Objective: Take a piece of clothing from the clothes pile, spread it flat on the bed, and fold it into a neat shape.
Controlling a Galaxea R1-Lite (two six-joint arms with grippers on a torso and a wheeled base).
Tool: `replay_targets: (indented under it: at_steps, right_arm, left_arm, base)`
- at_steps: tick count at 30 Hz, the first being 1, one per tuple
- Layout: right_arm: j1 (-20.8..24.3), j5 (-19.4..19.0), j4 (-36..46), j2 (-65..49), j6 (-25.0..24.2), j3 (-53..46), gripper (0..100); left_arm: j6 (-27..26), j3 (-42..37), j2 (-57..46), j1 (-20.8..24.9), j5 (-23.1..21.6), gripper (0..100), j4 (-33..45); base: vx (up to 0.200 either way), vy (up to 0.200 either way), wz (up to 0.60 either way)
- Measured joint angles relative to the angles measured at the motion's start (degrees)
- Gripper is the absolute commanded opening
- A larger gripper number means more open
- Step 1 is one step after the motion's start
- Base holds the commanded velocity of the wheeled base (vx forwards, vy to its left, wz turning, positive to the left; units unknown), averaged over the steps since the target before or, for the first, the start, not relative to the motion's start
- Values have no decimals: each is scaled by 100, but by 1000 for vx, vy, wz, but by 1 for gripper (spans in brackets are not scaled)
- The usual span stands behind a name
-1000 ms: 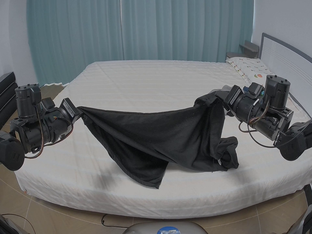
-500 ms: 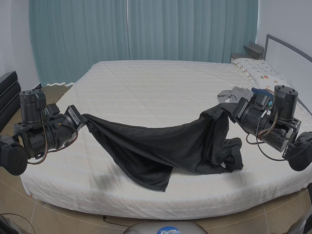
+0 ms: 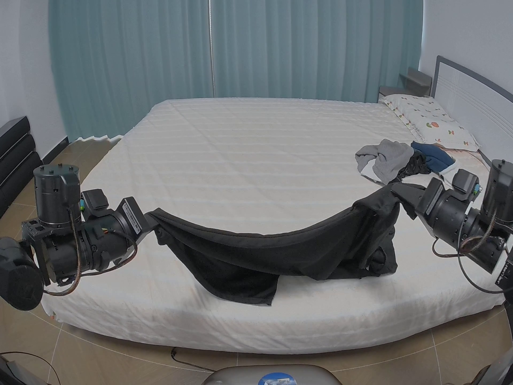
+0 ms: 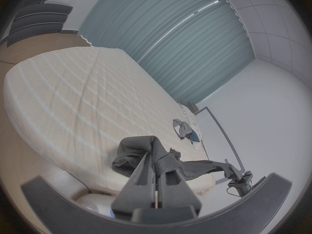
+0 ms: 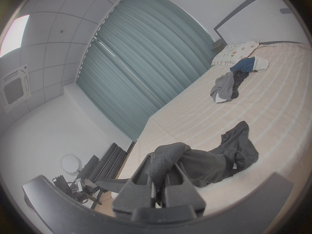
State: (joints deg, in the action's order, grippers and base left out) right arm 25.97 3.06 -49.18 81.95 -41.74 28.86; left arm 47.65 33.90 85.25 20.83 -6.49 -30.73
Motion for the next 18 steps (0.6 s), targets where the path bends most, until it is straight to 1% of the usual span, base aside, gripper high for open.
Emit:
replay_targets:
  at_steps: [2, 6, 10, 13, 18]
  right_arm:
    - [40, 6, 13, -301, 69, -96, 0]
    - [85, 20, 55, -869, 224, -132, 0]
    - [118, 71, 523, -1506, 512, 17, 0]
    - [134, 99, 955, -1872, 622, 380, 0]
    - [33, 118, 1546, -2178, 714, 1453, 0]
  left_arm:
    - [-85, -13, -207, 61, 0, 0, 196]
    - [-224, 27, -560, 132, 0, 0, 354]
    - [-369, 210, -885, 144, 2, 0, 567]
    - [-455, 479, -1056, 132, 17, 0, 829]
    - [-518, 1067, -1187, 69, 83, 0, 1163]
  base:
    - [0, 0, 0]
    - [0, 0, 0]
    - [0, 0, 0]
    - [0, 0, 0]
    - [0, 0, 0]
